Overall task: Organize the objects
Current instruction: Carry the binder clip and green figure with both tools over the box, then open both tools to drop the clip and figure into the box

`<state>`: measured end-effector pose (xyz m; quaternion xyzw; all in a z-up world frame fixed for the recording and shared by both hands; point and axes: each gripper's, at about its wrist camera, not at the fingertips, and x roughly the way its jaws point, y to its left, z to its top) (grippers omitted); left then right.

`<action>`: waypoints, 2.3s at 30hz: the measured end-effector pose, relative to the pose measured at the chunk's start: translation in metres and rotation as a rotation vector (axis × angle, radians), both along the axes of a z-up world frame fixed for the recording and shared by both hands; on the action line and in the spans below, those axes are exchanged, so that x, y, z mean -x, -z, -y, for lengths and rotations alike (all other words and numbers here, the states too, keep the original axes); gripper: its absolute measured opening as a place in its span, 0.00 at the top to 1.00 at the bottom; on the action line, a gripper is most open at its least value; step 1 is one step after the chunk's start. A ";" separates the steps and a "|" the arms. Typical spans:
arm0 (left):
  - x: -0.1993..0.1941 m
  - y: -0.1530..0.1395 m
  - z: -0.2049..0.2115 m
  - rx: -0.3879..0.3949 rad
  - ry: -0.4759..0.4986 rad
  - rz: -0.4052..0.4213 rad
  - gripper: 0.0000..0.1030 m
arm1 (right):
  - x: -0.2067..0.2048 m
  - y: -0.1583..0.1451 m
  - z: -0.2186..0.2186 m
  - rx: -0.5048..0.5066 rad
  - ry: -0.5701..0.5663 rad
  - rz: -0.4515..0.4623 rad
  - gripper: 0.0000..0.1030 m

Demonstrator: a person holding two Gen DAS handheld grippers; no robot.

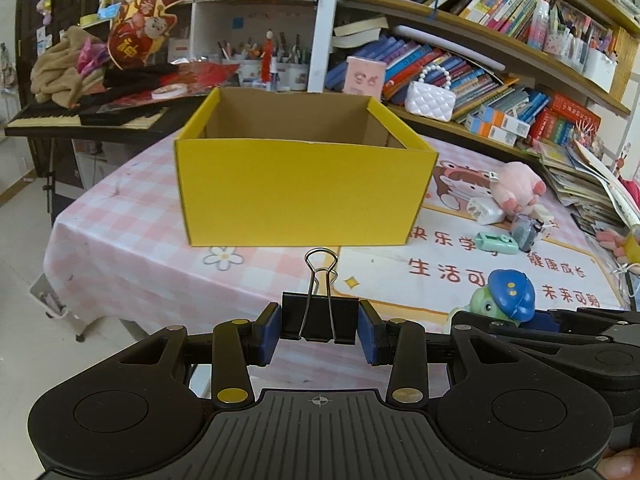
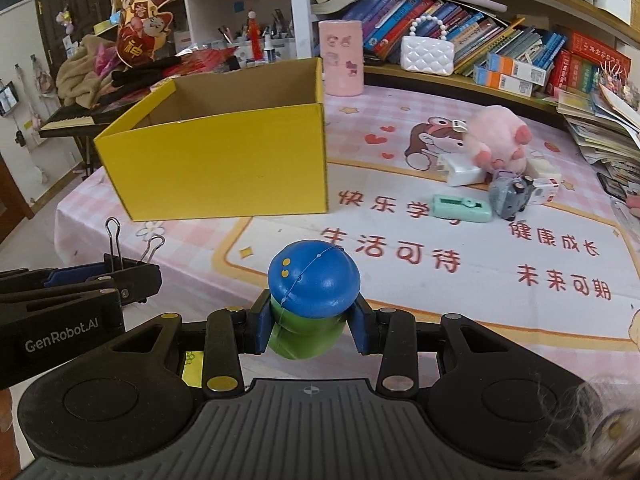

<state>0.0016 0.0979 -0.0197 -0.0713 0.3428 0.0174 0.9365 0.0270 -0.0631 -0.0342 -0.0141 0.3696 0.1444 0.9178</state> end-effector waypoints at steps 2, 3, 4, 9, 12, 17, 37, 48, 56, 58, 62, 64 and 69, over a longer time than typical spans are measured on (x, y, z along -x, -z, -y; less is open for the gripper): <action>0.003 0.000 -0.005 -0.001 0.002 0.002 0.62 | 0.002 0.001 -0.005 -0.002 0.000 -0.004 0.65; 0.004 0.000 -0.007 -0.002 0.003 0.003 0.62 | 0.003 0.001 -0.007 -0.003 0.000 -0.007 0.65; 0.005 0.000 -0.010 -0.003 0.004 0.005 0.62 | 0.004 0.001 -0.010 -0.005 -0.001 -0.009 0.65; 0.009 -0.004 -0.020 -0.011 0.007 0.023 0.62 | 0.008 0.000 -0.022 -0.009 -0.007 0.002 0.65; 0.009 -0.008 -0.025 -0.016 0.016 0.040 0.62 | 0.010 -0.002 -0.029 -0.010 -0.007 0.016 0.65; 0.007 -0.019 -0.032 -0.024 0.027 0.077 0.62 | 0.007 -0.009 -0.038 -0.020 -0.012 0.024 0.65; -0.114 -0.069 -0.050 -0.086 -0.055 0.242 0.62 | -0.127 -0.097 -0.069 -0.068 -0.067 0.344 0.65; -0.188 -0.016 -0.046 -0.145 -0.101 0.023 0.62 | -0.231 -0.056 -0.109 0.061 -0.188 0.178 0.65; -0.211 -0.003 -0.048 -0.141 -0.115 -0.062 0.62 | -0.277 -0.026 -0.138 0.161 -0.291 -0.025 0.65; -0.213 -0.001 -0.049 -0.124 -0.112 -0.078 0.62 | -0.279 -0.024 -0.140 0.163 -0.307 -0.046 0.65; -0.214 0.004 -0.047 -0.126 -0.102 -0.094 0.62 | -0.274 -0.023 -0.143 0.168 -0.322 -0.036 0.64; -0.211 0.003 -0.046 -0.123 -0.110 -0.076 0.61 | -0.273 -0.024 -0.142 0.159 -0.322 -0.025 0.63; -0.199 -0.013 -0.046 -0.104 -0.097 0.016 0.35 | -0.263 -0.038 -0.130 0.087 -0.305 0.059 0.45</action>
